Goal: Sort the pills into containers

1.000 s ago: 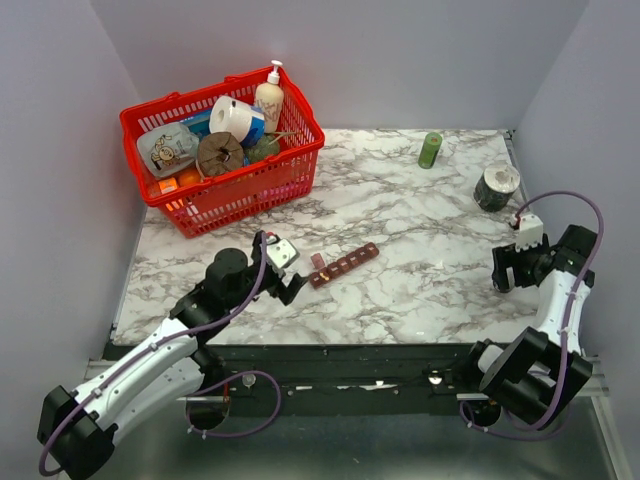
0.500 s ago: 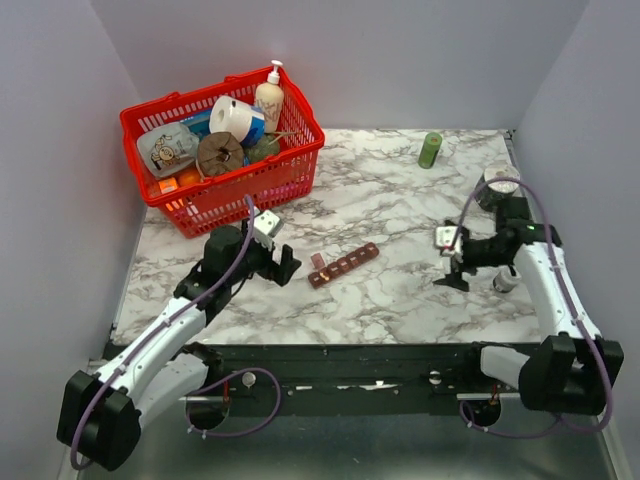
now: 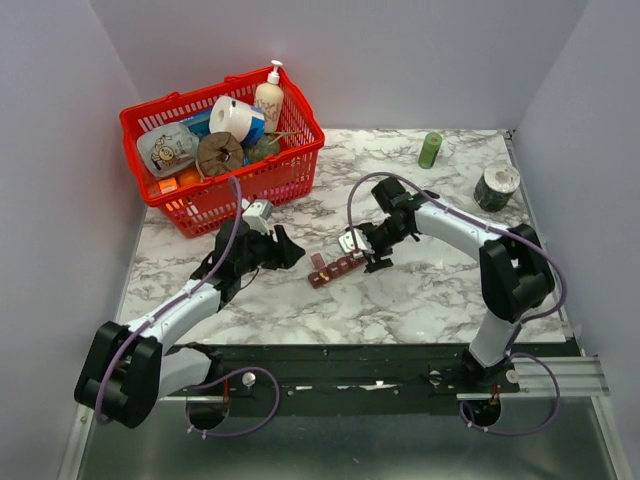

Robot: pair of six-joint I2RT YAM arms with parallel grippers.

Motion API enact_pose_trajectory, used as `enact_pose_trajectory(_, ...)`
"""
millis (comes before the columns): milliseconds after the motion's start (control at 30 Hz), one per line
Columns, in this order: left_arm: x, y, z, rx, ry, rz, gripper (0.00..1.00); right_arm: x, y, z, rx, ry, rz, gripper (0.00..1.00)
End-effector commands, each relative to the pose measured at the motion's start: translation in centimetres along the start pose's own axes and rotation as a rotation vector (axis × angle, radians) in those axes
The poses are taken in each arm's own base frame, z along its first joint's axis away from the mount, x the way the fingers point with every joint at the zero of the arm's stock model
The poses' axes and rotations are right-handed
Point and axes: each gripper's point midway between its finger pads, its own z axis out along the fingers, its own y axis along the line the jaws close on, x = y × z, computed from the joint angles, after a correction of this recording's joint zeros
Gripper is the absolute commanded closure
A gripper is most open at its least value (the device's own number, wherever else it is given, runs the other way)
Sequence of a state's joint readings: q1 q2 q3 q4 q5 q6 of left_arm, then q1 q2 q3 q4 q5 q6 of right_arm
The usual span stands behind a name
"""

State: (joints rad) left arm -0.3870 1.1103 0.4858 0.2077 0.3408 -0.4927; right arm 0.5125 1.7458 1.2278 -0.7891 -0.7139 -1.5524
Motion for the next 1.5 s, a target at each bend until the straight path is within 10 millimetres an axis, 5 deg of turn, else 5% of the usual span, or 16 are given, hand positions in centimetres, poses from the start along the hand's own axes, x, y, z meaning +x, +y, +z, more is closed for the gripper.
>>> enact_pose_trajectory(0,-1.8,1.1,1.6,-0.043,-0.114,-0.105,0.39,2.3,-2.7,1.4,0.031,0.112,-0.025,0.22)
enact_pose_trajectory(300,-1.5,4.3,2.8,-0.186,-0.126,-0.118,0.68,1.8,-2.7,4.4,-0.007,0.124,-0.035,0.25)
enact_pose_trajectory(500,0.0,4.8,4.3,-0.171,-0.054,-0.123,0.73,2.2,-2.6,4.8,-0.025,0.155,-0.020,0.28)
enact_pose_trajectory(1000,1.5,2.6,8.2,0.027,0.041,-0.181,0.73,2.8,-2.1,5.1,-0.035,0.191,0.008,0.34)
enact_pose_trajectory(1467,2.5,-1.3,7.7,0.257,0.075,-0.204,0.88,3.1,-2.5,5.7,-0.012,0.221,0.029,0.45)
